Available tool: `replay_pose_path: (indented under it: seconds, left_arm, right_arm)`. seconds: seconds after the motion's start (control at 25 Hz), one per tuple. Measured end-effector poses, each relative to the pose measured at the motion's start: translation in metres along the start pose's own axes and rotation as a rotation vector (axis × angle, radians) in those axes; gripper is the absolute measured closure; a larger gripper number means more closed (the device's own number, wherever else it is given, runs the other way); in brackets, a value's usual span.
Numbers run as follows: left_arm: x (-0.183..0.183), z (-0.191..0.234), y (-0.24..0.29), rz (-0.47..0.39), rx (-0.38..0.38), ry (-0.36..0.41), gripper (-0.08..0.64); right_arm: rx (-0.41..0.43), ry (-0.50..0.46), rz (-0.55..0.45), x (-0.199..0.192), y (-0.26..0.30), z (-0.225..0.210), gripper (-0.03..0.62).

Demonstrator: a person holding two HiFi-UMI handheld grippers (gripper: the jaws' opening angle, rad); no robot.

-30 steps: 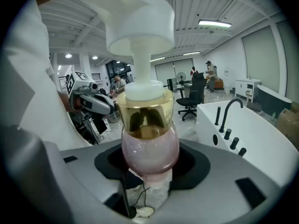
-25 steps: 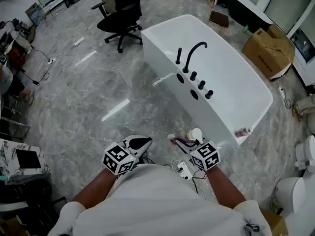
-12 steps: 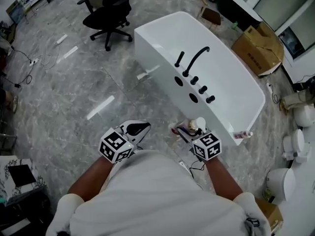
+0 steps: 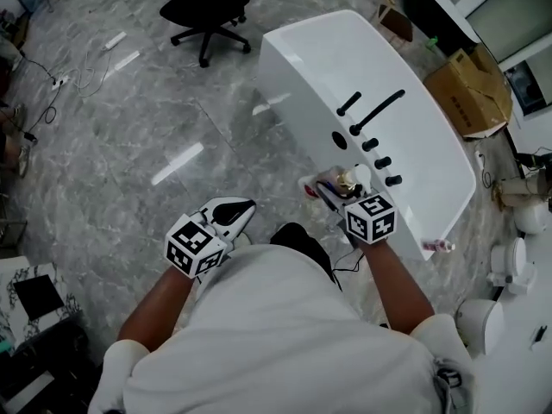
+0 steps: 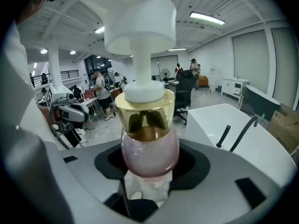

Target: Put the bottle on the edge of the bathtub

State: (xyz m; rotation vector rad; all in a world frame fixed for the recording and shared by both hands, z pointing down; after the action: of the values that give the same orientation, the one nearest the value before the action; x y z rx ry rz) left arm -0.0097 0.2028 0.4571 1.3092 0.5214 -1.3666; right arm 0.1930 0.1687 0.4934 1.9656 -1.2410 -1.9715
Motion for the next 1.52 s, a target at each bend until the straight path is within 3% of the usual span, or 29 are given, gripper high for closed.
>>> replay_pose_path:
  seconds: [0.24, 0.56, 0.96, 1.52]
  left_arm:
    - [0.008, 0.054, -0.001, -0.025, 0.089, -0.055, 0.541]
    - [0.046, 0.149, 0.028, -0.009, 0.232, -0.126, 0.541]
    - [0.12, 0.227, 0.111, 0.01, 0.308, -0.136, 0.541]
    - [0.132, 0.273, 0.148, 0.059, 0.336, -0.204, 0.541]
  right_arm:
    - [0.03, -0.011, 0.016, 0.039, 0.074, -0.039, 0.364]
    - [0.043, -0.027, 0.032, 0.1, 0.183, -0.139, 0.364]
    - [0.04, -0.052, 0.037, 0.166, 0.29, -0.27, 0.364]
    - [-0.068, -0.045, 0.06, 0.183, 0.423, -0.39, 0.364]
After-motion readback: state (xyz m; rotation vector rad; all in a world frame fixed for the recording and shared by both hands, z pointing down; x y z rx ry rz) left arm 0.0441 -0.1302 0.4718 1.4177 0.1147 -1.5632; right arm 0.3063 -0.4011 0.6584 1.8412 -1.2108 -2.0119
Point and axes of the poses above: the fingertips, and each gripper's own axes: y forward along the fingers, z to its left, x out of its top, the point moved 2 cm from there along -y, backward along the fingers, and after that the axes turned 1 degree about y, right-handed, at the moved point
